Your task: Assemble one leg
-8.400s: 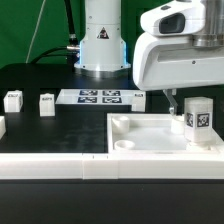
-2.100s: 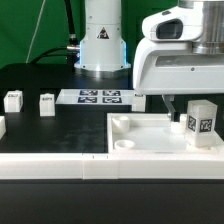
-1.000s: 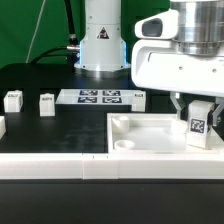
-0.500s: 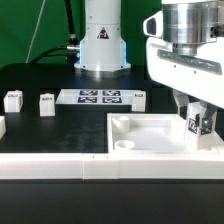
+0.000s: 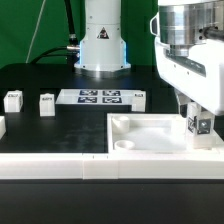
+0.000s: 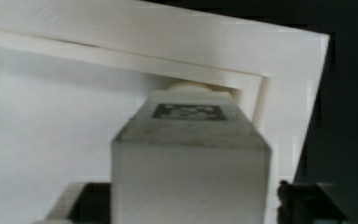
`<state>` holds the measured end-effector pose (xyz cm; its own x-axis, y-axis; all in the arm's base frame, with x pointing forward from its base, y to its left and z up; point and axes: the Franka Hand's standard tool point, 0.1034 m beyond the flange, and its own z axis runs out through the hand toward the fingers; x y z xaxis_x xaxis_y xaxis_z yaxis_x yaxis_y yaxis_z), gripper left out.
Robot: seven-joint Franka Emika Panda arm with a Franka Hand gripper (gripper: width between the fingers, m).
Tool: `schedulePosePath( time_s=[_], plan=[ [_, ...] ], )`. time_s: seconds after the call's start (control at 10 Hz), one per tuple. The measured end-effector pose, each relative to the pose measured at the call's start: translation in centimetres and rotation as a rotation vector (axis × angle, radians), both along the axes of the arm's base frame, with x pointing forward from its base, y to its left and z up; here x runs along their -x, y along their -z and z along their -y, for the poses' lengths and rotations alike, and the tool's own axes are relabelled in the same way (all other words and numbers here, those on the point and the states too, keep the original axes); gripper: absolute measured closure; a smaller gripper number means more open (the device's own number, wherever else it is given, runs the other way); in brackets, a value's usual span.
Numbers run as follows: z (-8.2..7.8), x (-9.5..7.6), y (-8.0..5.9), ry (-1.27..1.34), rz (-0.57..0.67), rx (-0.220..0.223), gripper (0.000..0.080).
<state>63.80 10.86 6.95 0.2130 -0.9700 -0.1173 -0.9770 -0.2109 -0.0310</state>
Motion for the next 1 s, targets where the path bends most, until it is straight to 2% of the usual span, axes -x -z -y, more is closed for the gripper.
schedulePosePath(
  time_s=[0.1, 0.2, 0.3, 0.6, 1.0],
  plan=[
    [-0.2, 0.0, -0.1, -0.071, -0.002, -0.002, 0.0273],
    [-0.4, 0.0, 0.0, -0.19, 0.008, 0.002, 0.0188],
    [-0.7, 0.2, 0.4, -0.309, 0.016, 0.009, 0.0158],
    [-1.4, 0.2, 0.5, -0.684, 0.042, 0.028, 0.0152],
    [-1.7, 0.1, 0.2, -0.972, 0.079, 0.025, 0.0151]
  ],
)
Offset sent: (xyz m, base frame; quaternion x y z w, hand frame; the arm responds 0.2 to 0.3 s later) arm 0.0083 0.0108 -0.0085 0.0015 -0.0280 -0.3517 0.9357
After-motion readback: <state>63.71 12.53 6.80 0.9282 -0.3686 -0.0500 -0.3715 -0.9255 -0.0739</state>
